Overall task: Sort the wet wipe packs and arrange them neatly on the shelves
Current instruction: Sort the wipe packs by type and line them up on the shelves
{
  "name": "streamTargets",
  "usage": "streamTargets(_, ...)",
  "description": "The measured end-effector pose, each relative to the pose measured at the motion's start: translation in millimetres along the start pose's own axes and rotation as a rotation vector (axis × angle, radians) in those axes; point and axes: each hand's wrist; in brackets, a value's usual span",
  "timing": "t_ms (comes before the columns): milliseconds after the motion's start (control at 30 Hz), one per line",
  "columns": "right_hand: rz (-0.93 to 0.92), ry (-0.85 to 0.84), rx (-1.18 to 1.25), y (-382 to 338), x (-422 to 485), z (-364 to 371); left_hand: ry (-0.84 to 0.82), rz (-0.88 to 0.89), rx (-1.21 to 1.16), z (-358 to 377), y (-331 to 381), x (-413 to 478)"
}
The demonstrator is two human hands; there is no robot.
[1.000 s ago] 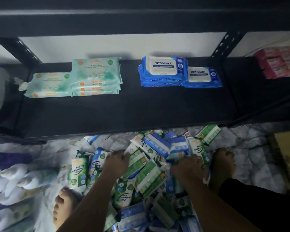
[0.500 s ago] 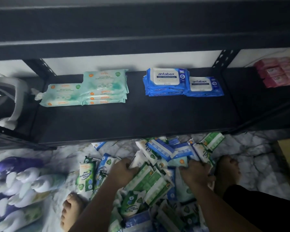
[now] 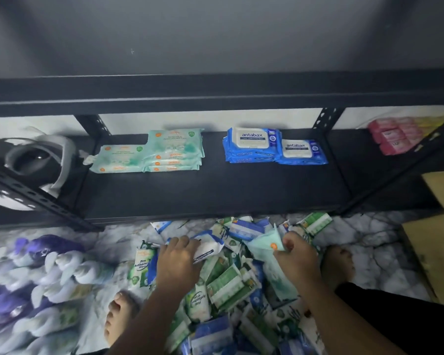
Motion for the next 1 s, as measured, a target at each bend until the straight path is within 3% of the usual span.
streamTargets(100, 0.006, -0.054, 0.218, 4.3, 11.8, -8.6, 0.040, 0.046, 0.016, 10.1, 1.4, -14.3)
streamTargets(200, 0.007, -0.193, 0.283, 11.1, 19.8, -7.0, -0.003, 0.101, -0.011, 25.3, 3.7, -23.1)
streamTargets(267, 0.025, -0.241, 0.243, 20.7, 24.2, 4.8, -0.125, 0.096, -0.049, 37.1, 6.1, -26.8)
streamTargets(400, 0.040, -0.332, -0.069, 43.9, 24.4, 30.0, -0.493, -0.075, -0.088, 49.8, 6.5, -27.5)
streamTargets(633, 0.099, -0.578, -0.391, 66.8, -5.9, 48.9, -0.564, -0.114, 0.051, 52.5, -18.5, -9.3)
streamTargets(767, 0.075, -0.465, -0.483, 56.5, -18.5, 57.3, -0.524, -0.122, 0.064, 45.2, -16.1, 1.2)
streamTargets(933, 0.100, -0.461, -0.452, 58.6, -19.8, 61.0, -0.475, -0.449, -0.242, 35.1, -8.8, 1.7)
streamTargets(1000, 0.122, -0.408, -0.410, 60.1, -23.6, 61.5, -0.436, -0.549, -0.258, 34.0, -2.7, -1.0)
Point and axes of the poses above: each hand's wrist, its own x-axis towards the middle knuckle, its own z-axis out of the palm, y = z × x, and after that the axes turned 2 degrees about -z, right-handed
